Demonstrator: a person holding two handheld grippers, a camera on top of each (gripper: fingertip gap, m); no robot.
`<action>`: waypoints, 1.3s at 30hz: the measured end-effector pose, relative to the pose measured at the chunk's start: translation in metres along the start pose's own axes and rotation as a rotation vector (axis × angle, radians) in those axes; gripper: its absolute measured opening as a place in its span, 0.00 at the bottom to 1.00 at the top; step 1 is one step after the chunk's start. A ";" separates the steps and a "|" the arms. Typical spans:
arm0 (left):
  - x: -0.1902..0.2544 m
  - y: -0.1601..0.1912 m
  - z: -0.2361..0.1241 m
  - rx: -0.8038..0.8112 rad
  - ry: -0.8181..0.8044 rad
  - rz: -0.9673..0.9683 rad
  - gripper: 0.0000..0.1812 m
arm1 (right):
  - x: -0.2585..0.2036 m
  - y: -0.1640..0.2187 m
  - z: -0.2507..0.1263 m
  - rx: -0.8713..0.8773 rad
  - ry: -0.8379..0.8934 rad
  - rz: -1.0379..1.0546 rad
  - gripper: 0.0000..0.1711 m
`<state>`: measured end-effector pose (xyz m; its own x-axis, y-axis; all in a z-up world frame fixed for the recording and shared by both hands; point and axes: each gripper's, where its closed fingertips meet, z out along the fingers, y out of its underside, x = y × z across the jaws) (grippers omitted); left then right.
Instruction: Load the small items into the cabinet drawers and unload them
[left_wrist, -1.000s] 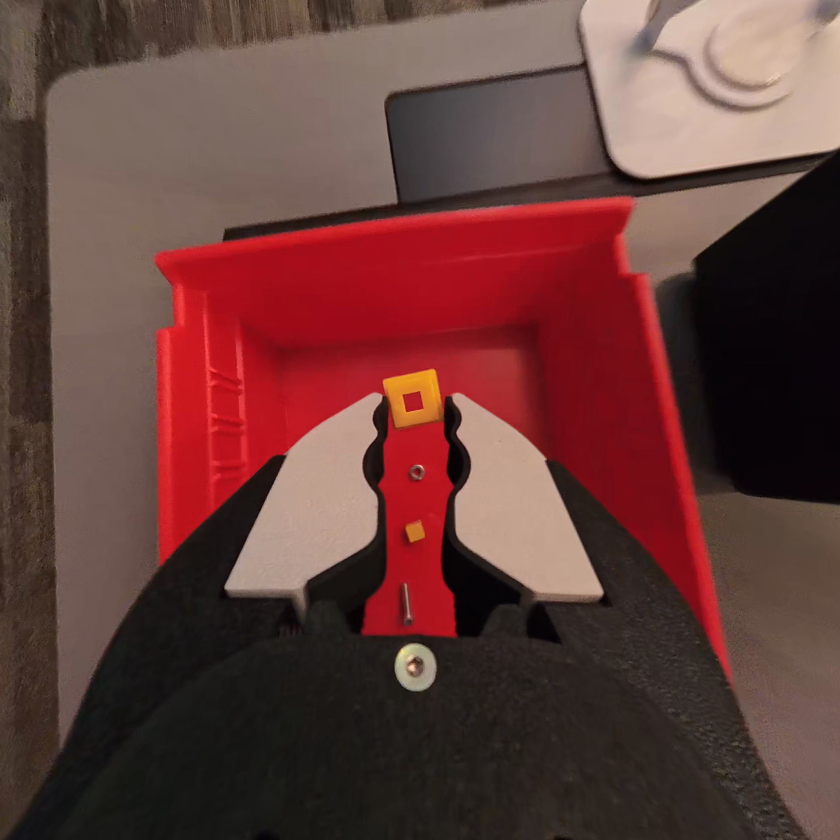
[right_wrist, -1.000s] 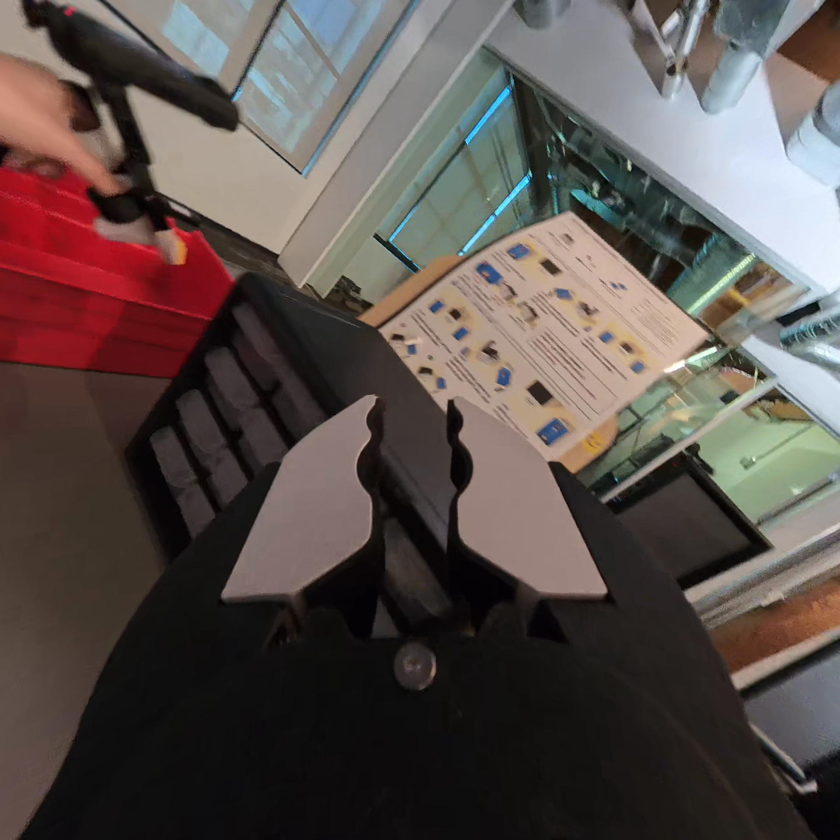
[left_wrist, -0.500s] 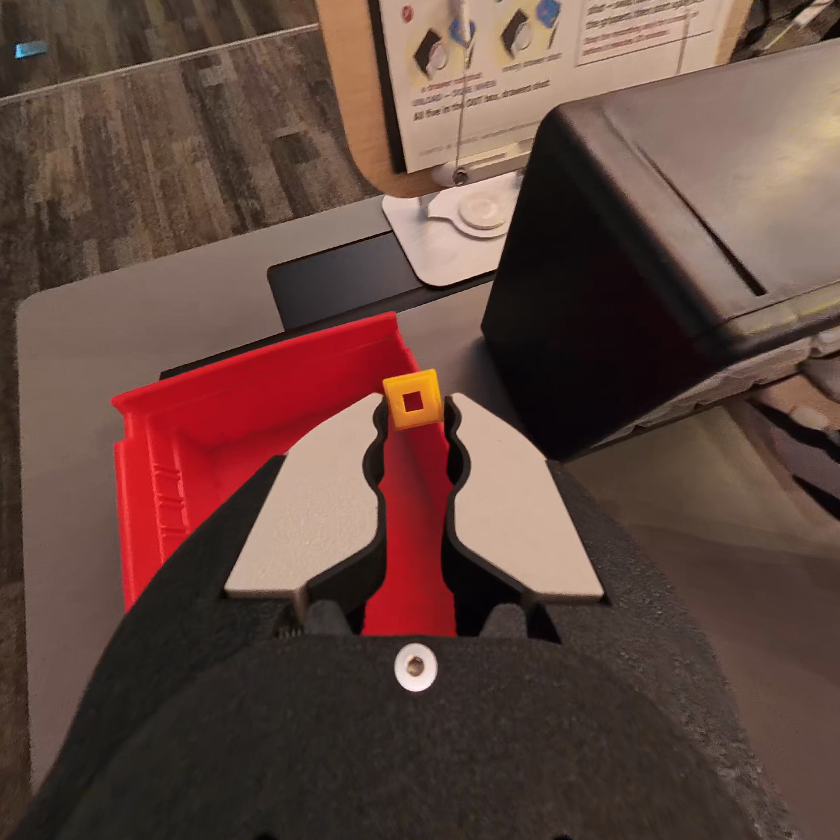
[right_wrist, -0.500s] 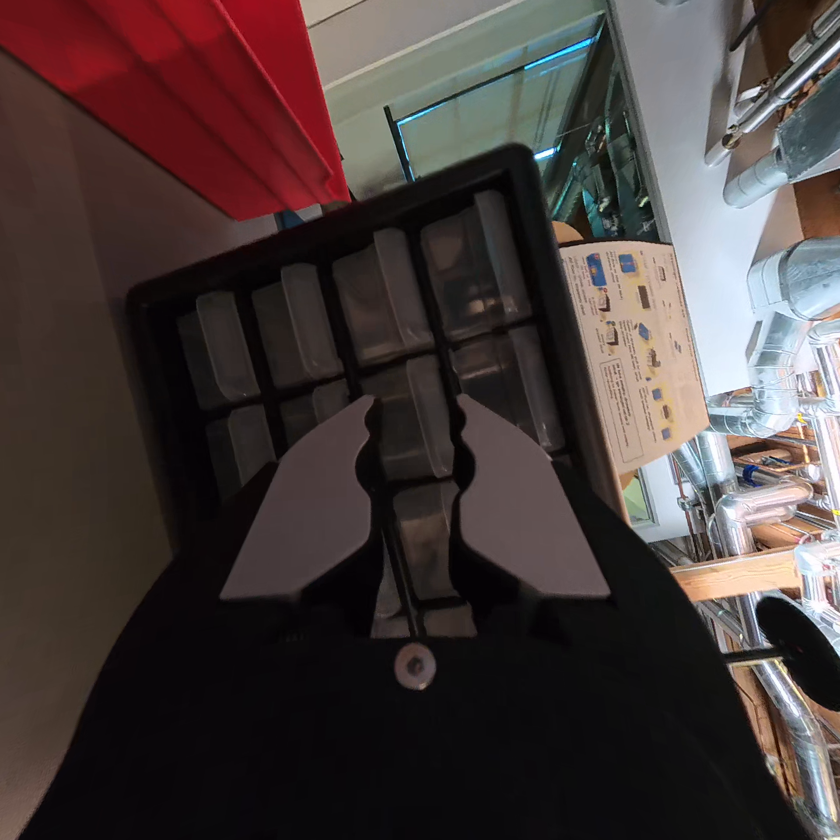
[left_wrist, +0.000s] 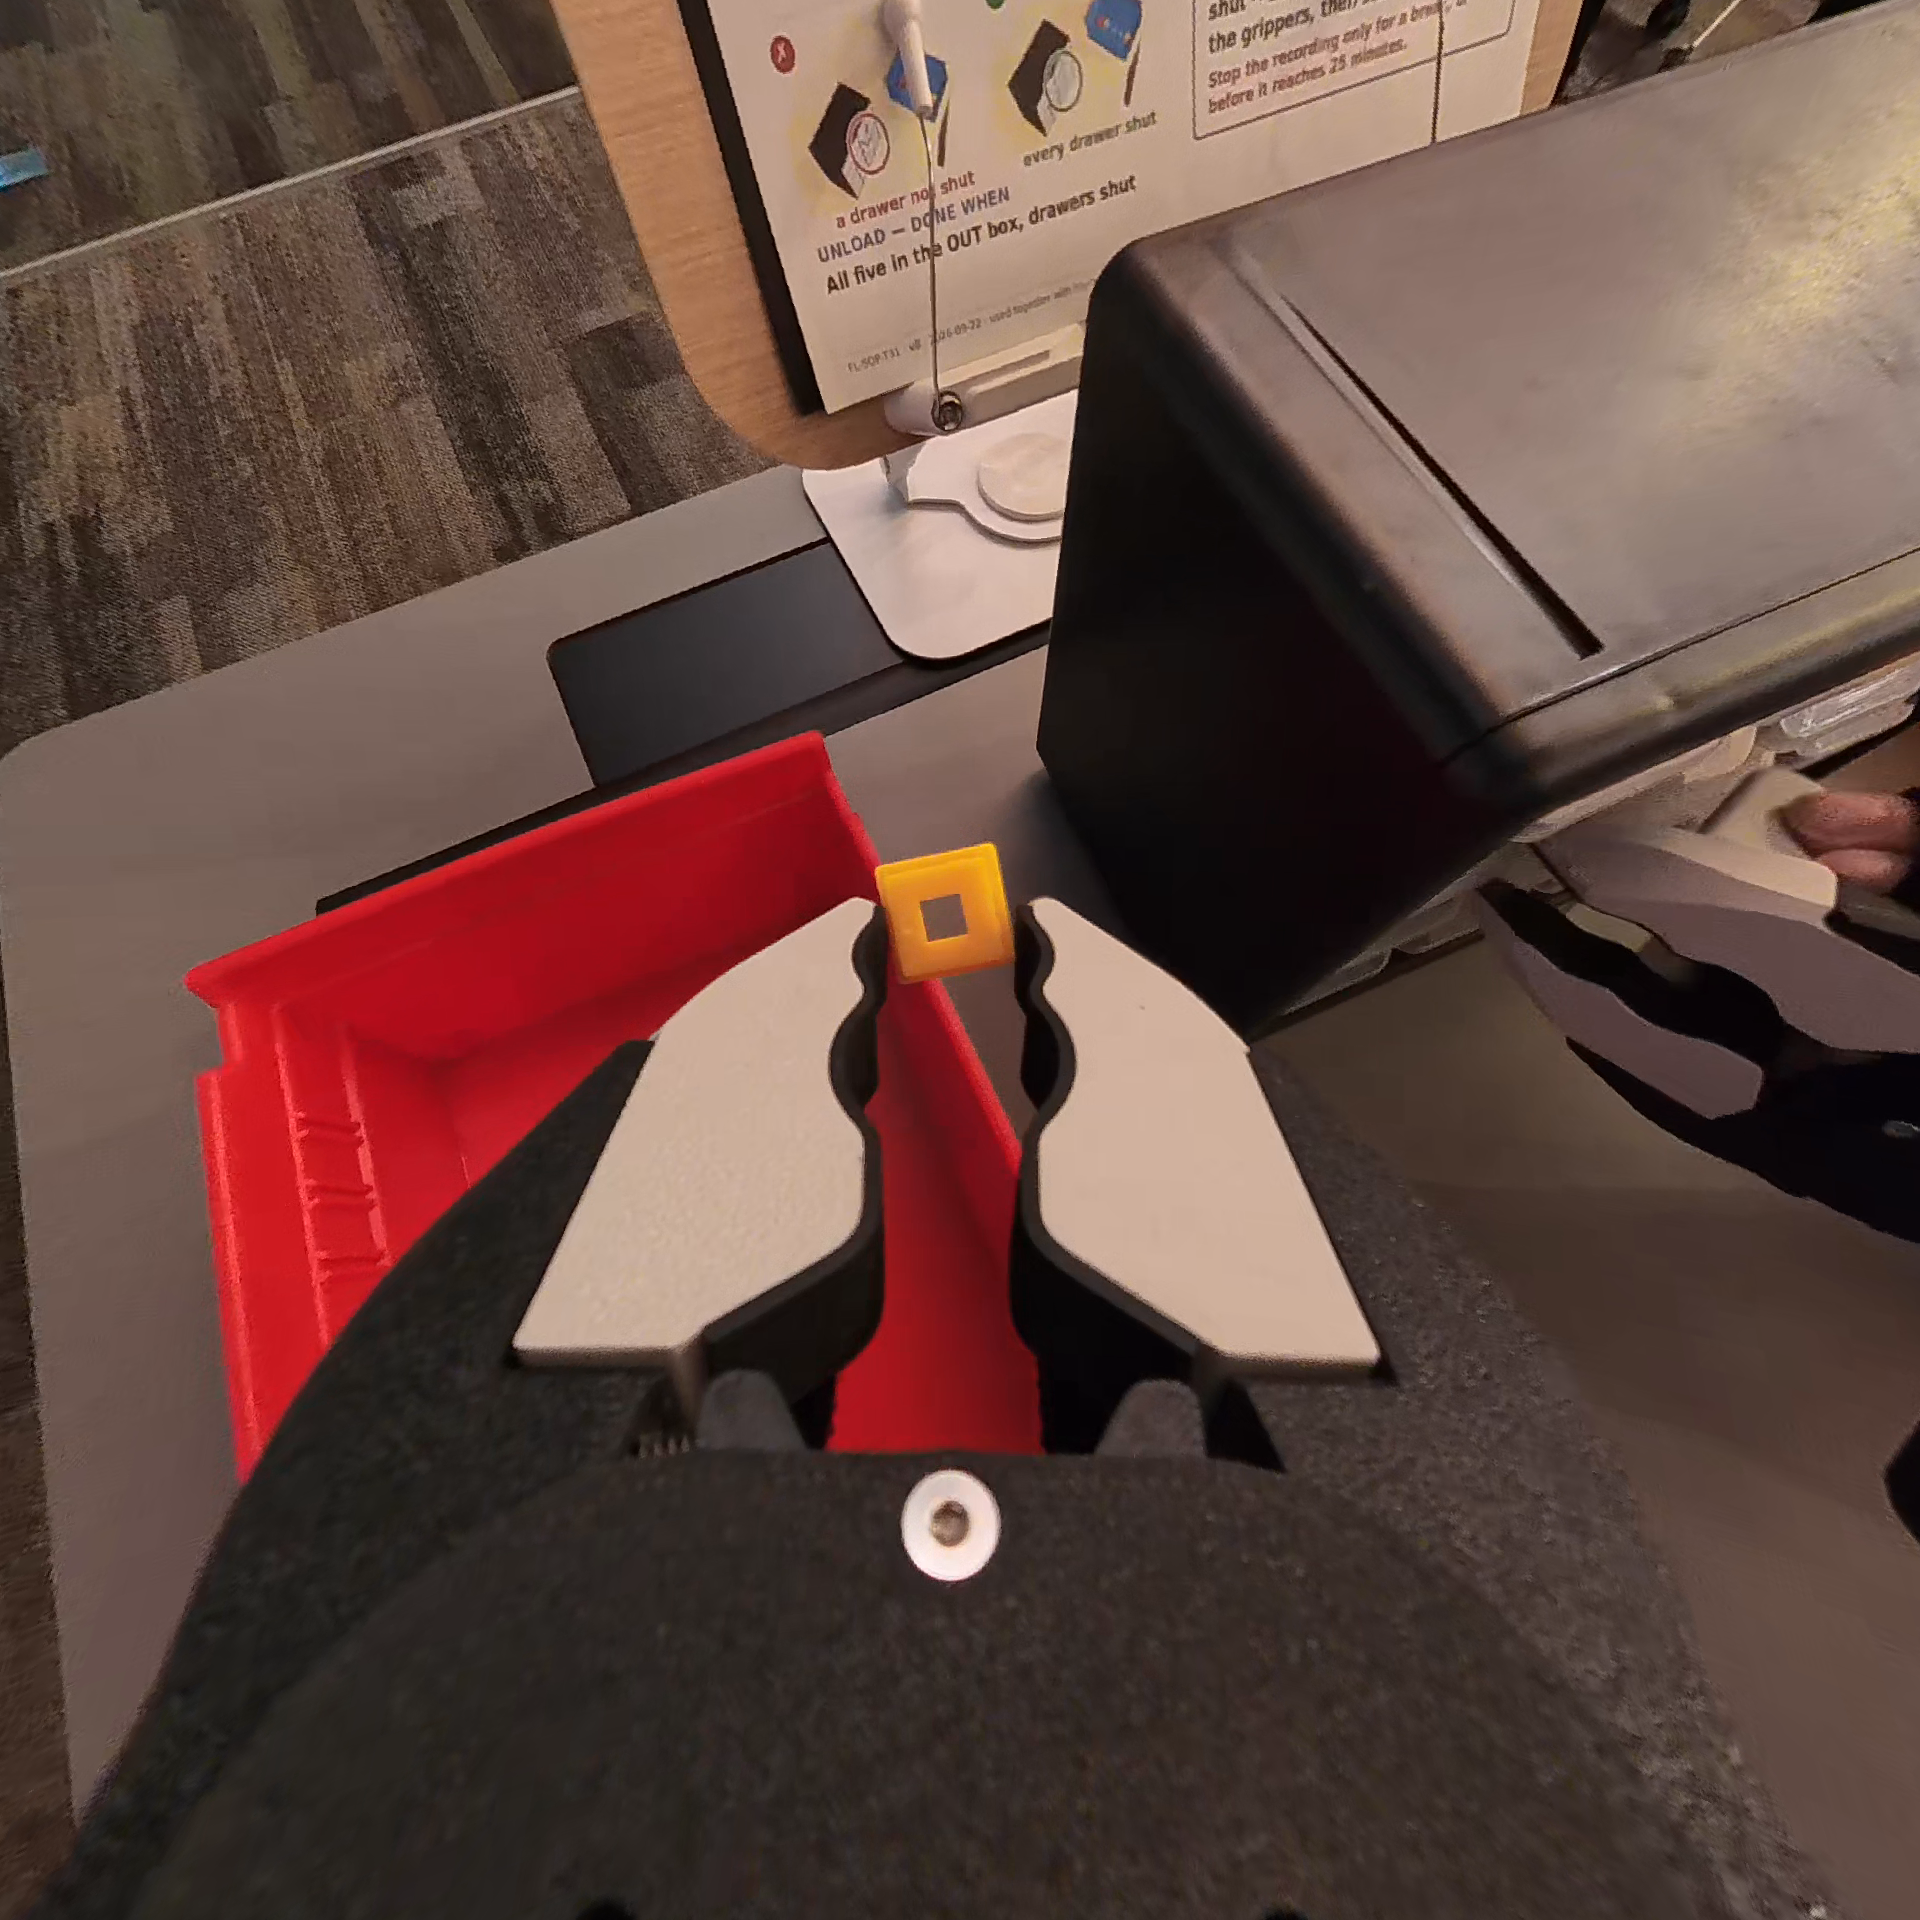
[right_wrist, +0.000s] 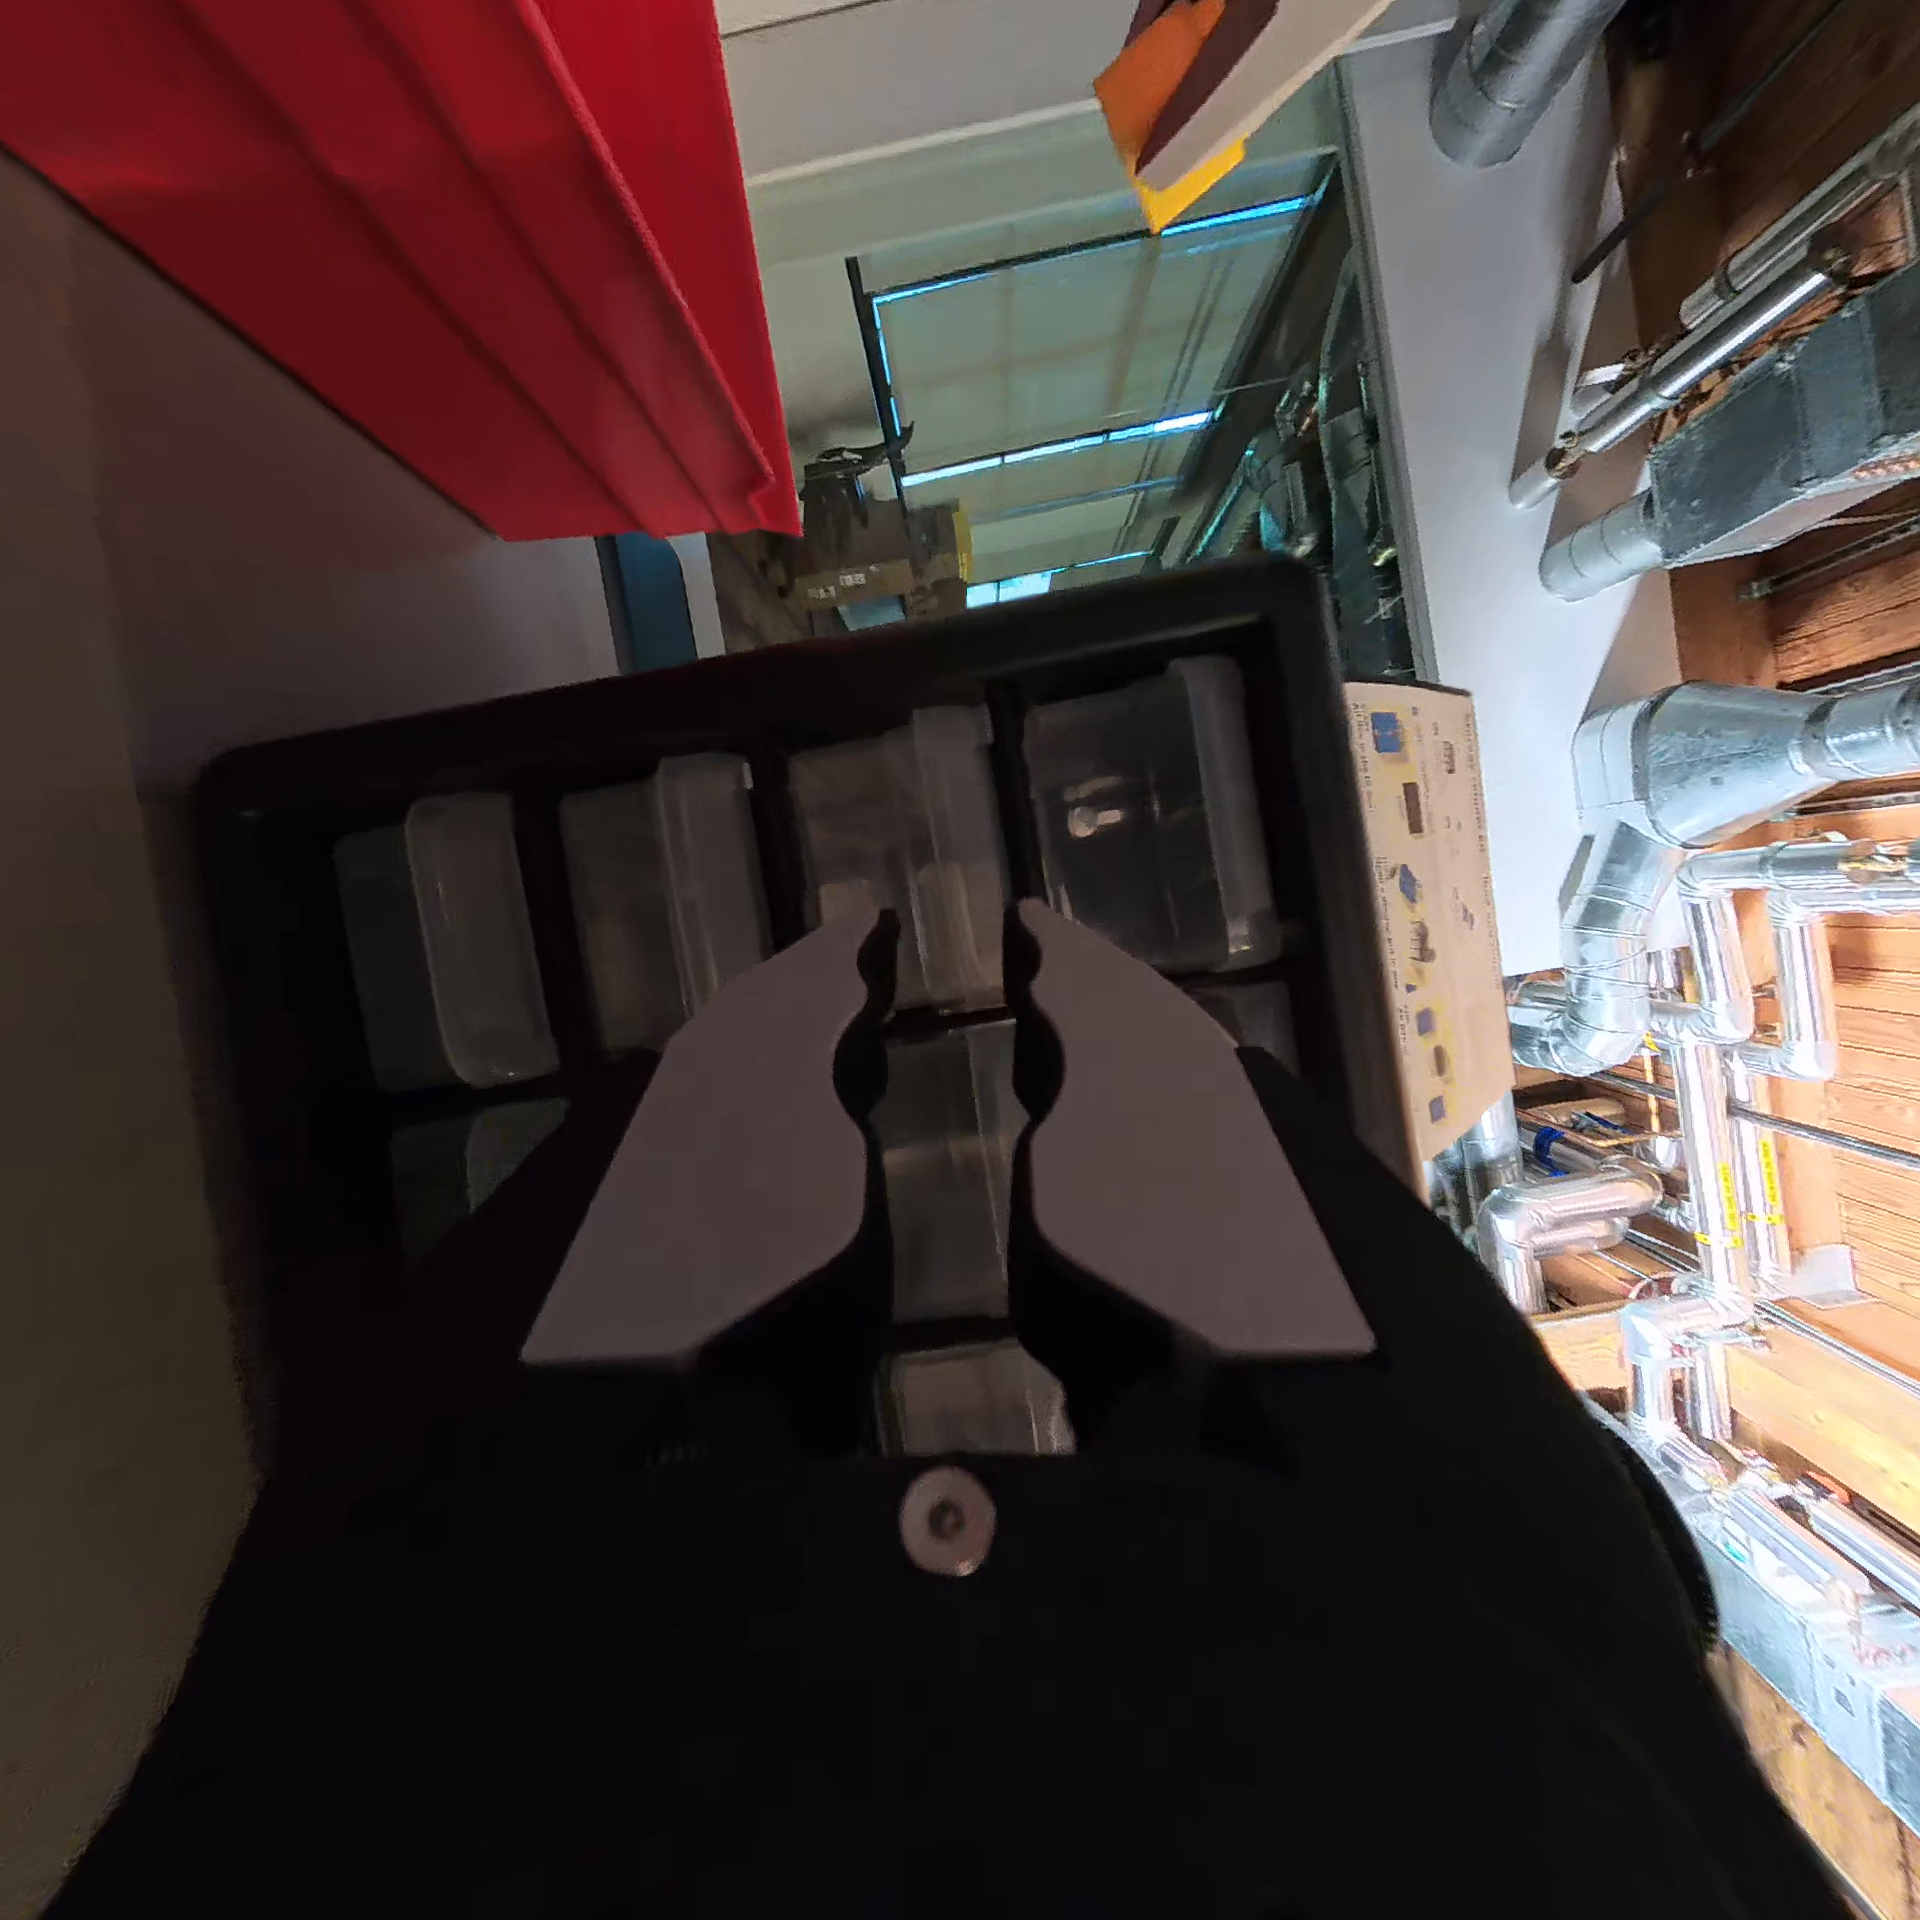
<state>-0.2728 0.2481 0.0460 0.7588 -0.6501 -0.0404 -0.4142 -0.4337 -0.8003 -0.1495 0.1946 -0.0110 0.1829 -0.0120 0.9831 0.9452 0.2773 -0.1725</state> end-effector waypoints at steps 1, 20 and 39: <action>0.002 0.000 0.001 -0.001 -0.001 0.007 0.13 | 0.001 0.001 0.001 0.001 0.013 -0.014 0.11; 0.134 0.008 -0.021 -0.059 0.406 0.245 0.13 | 0.003 -0.044 -0.055 0.102 0.020 -0.102 0.05; 0.140 0.058 0.038 -0.708 0.241 0.623 0.13 | 0.004 -0.047 -0.061 0.133 -0.036 -0.126 0.06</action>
<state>-0.1720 0.1554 -0.0288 0.2105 -0.9663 -0.1483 -0.9729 -0.1922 -0.1288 -0.1767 0.1228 -0.0033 0.0532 -0.0214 0.9984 0.9154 0.4004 -0.0402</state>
